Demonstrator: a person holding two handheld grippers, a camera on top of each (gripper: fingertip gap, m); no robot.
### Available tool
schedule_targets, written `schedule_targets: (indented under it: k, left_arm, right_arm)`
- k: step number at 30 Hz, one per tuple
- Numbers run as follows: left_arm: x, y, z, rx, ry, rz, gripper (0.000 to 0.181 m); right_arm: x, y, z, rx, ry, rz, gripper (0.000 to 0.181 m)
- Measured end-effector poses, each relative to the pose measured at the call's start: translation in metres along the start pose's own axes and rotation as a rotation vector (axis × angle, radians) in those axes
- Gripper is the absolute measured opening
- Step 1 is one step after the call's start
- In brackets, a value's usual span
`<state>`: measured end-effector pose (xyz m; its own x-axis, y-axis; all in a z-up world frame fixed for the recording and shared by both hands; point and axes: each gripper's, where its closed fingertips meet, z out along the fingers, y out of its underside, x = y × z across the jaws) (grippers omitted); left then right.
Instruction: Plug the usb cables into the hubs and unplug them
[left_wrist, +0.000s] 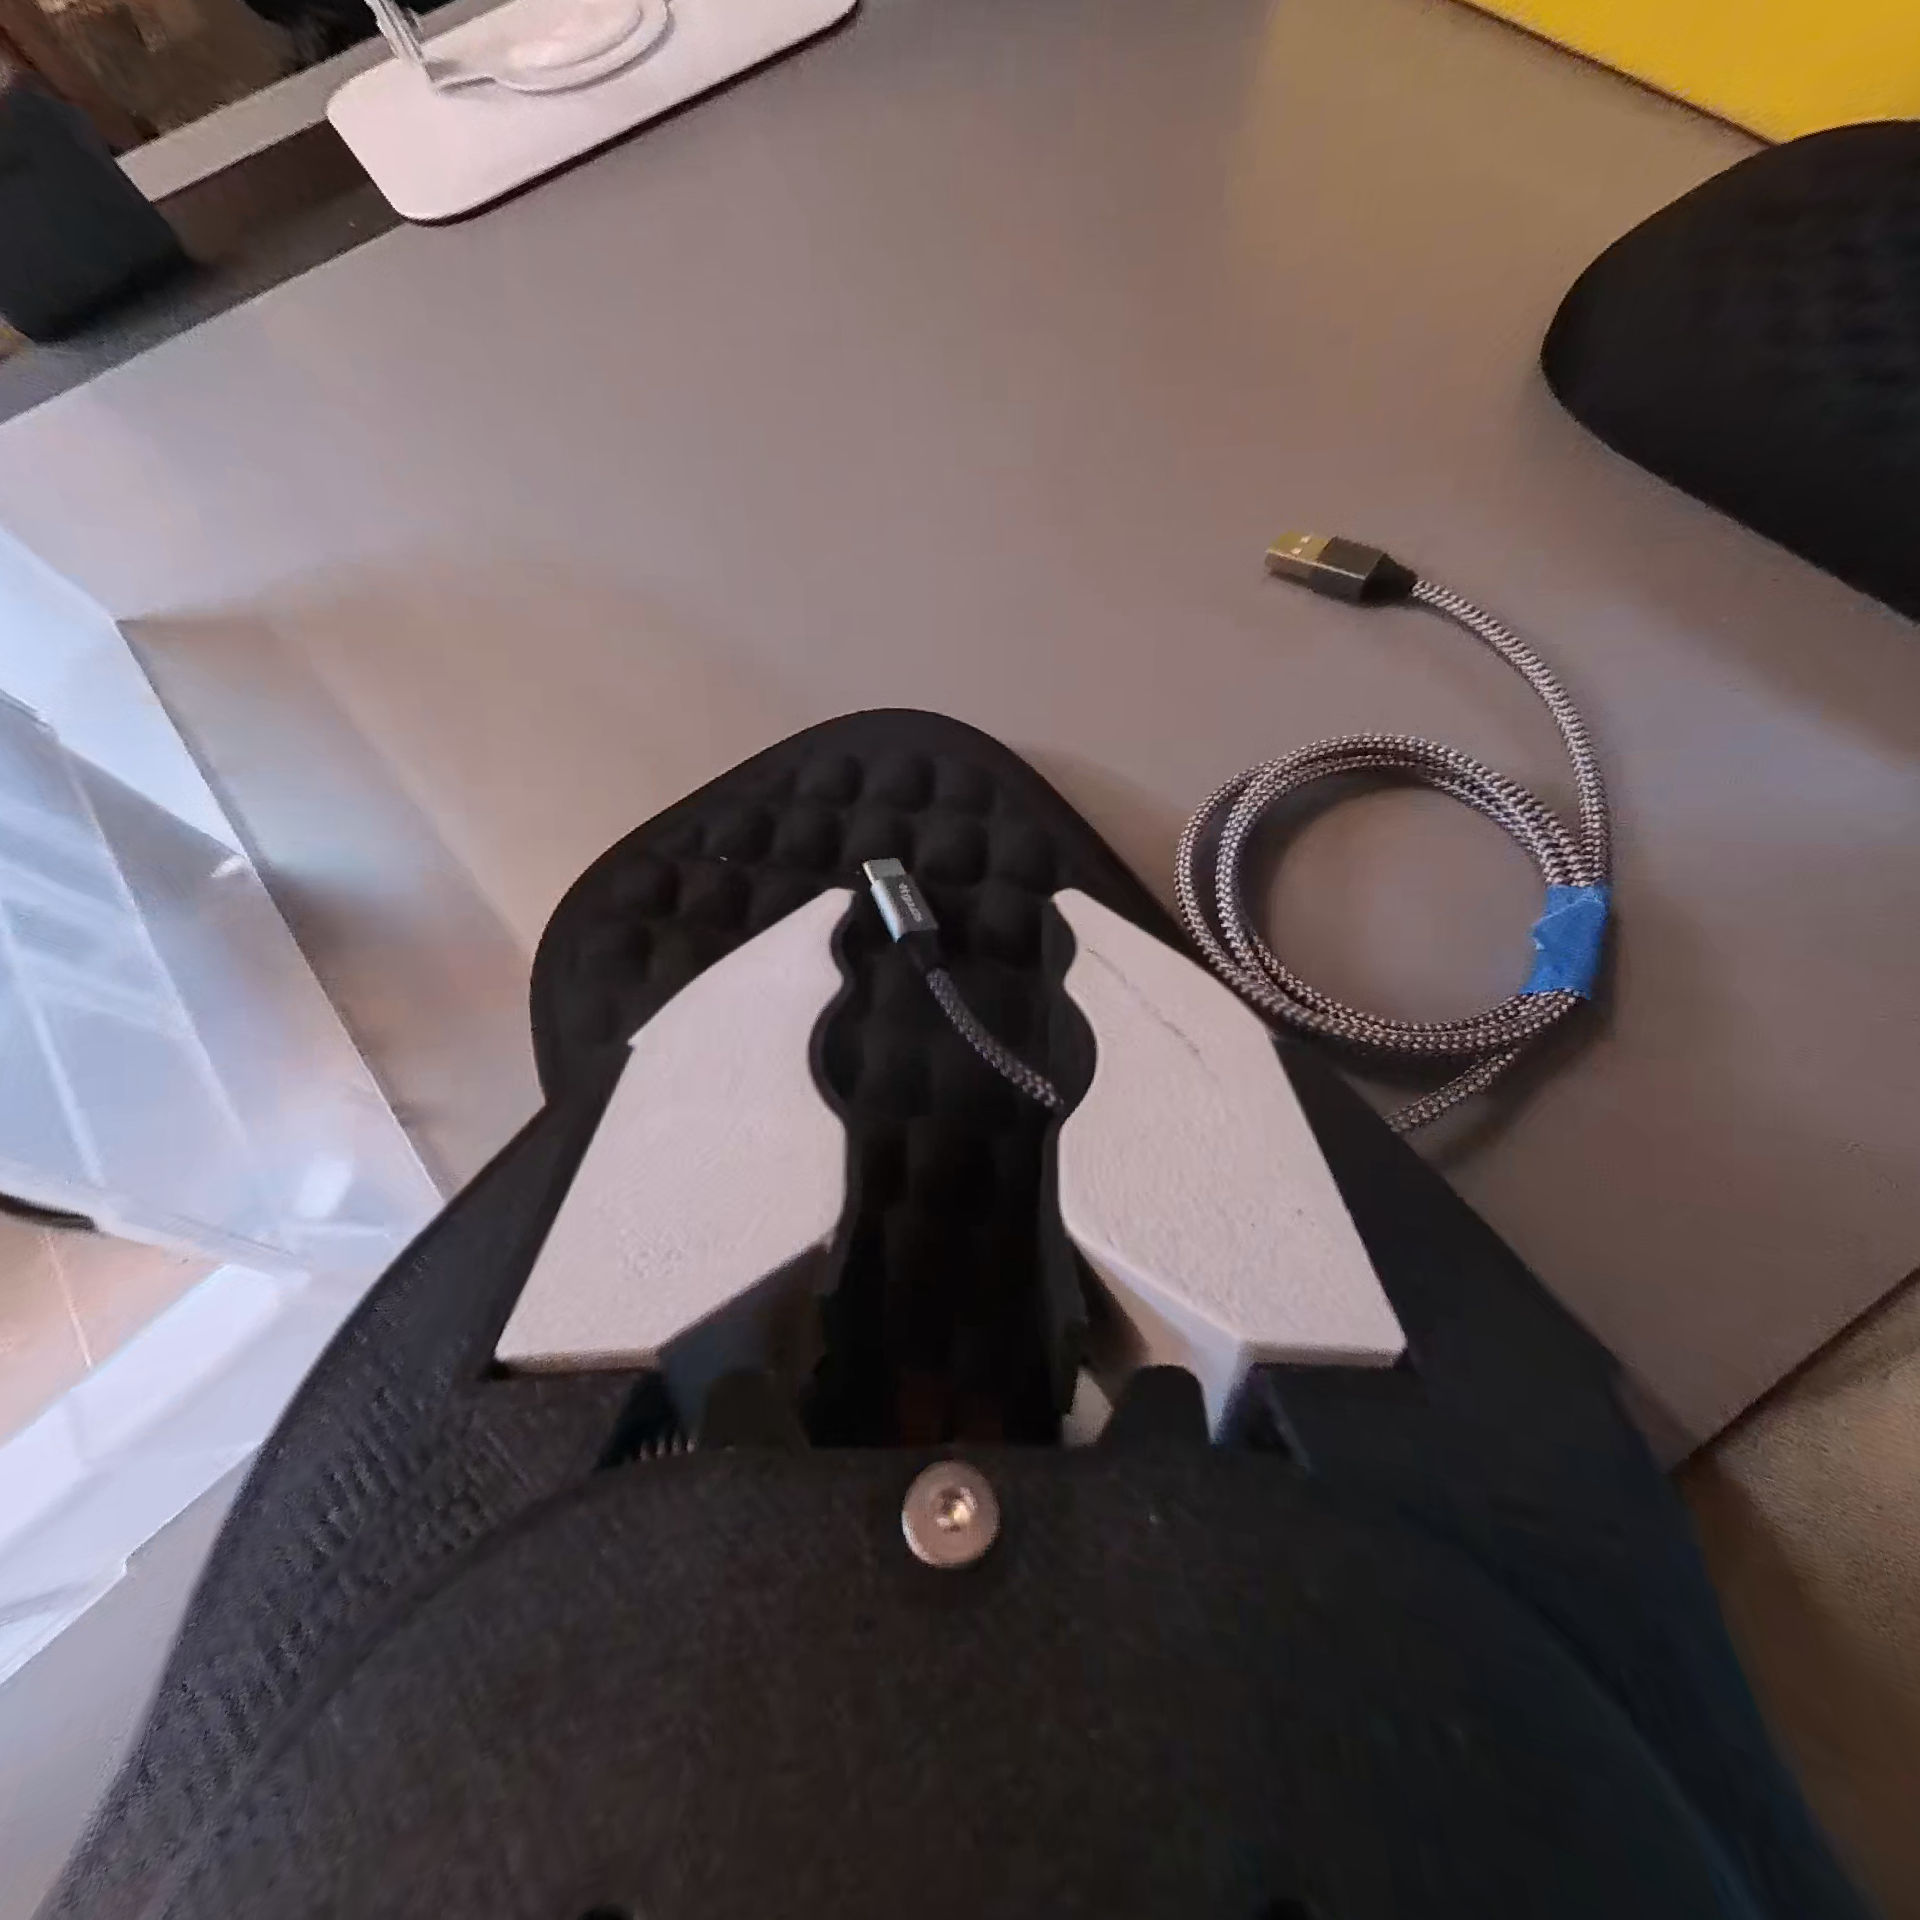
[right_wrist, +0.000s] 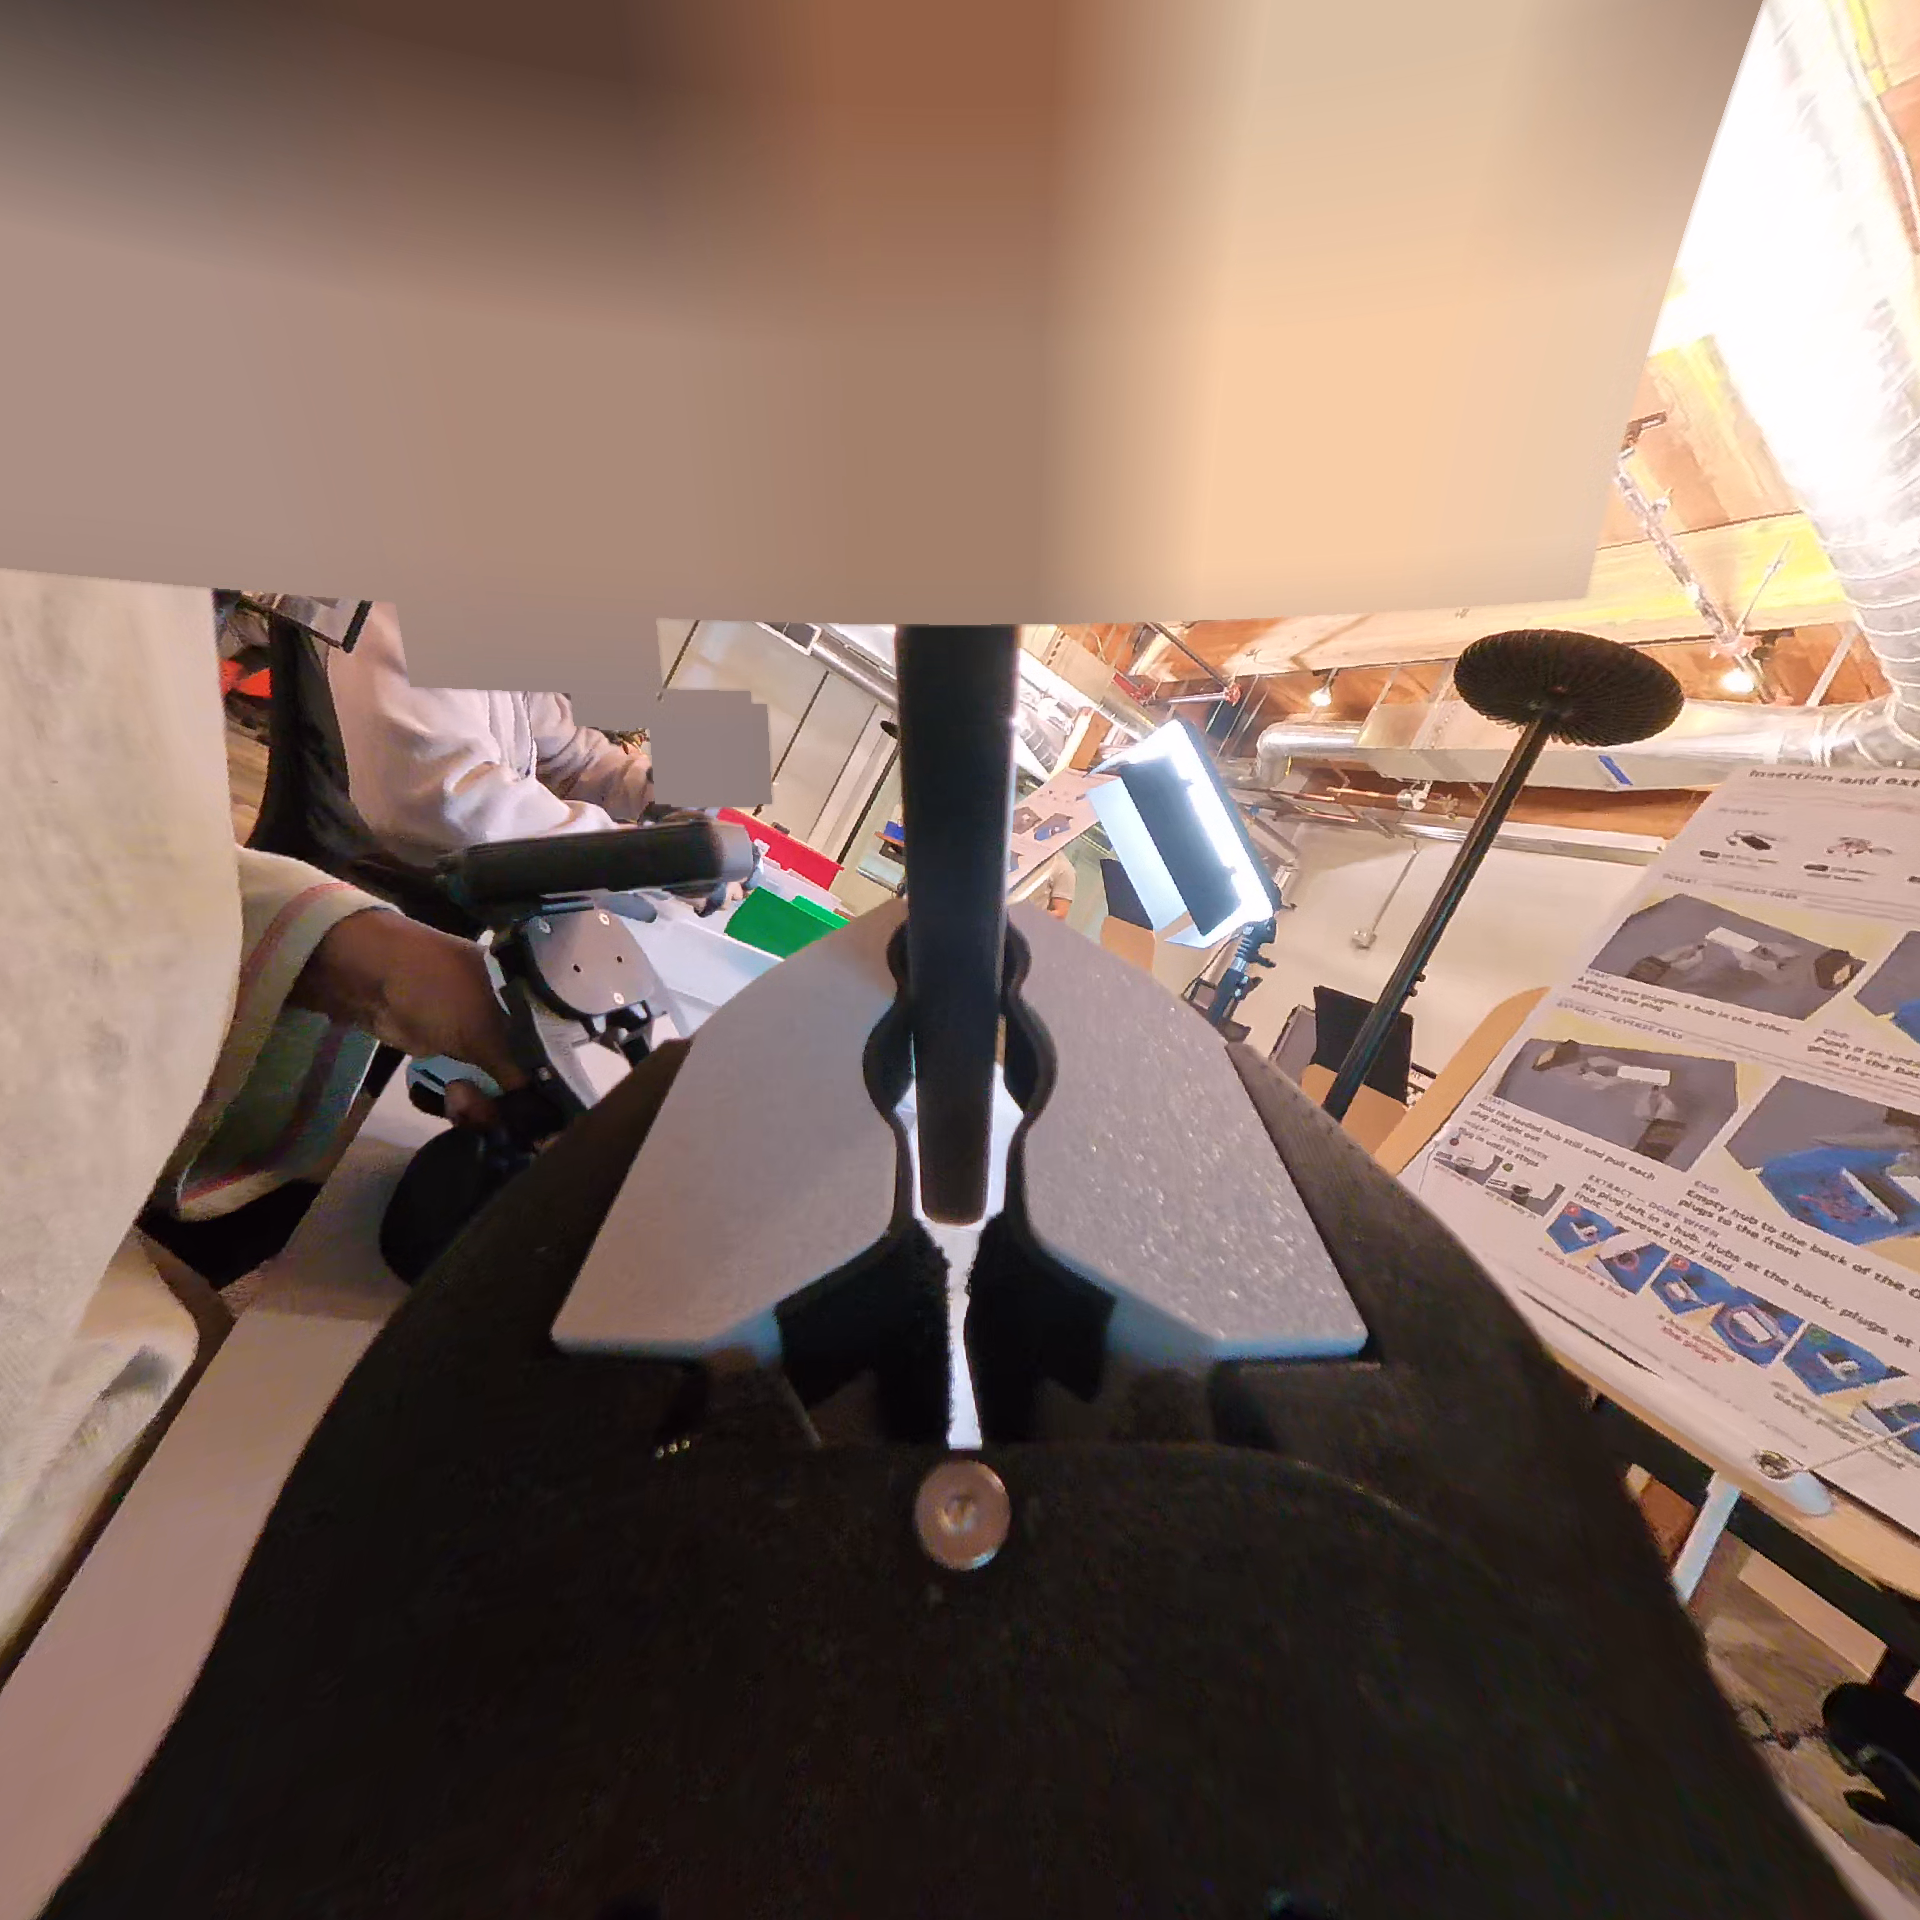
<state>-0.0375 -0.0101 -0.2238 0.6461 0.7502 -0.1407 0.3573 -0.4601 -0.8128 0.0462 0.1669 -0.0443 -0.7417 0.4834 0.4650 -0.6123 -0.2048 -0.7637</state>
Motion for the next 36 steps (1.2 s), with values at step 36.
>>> schedule_targets:
  k: [36]
  left_arm:
    - [-0.001,-0.124,-0.077,0.382,0.201,0.259,0.01]
  right_arm:
    - [-0.008,0.014,0.002,0.044,-0.056,0.076,0.012]
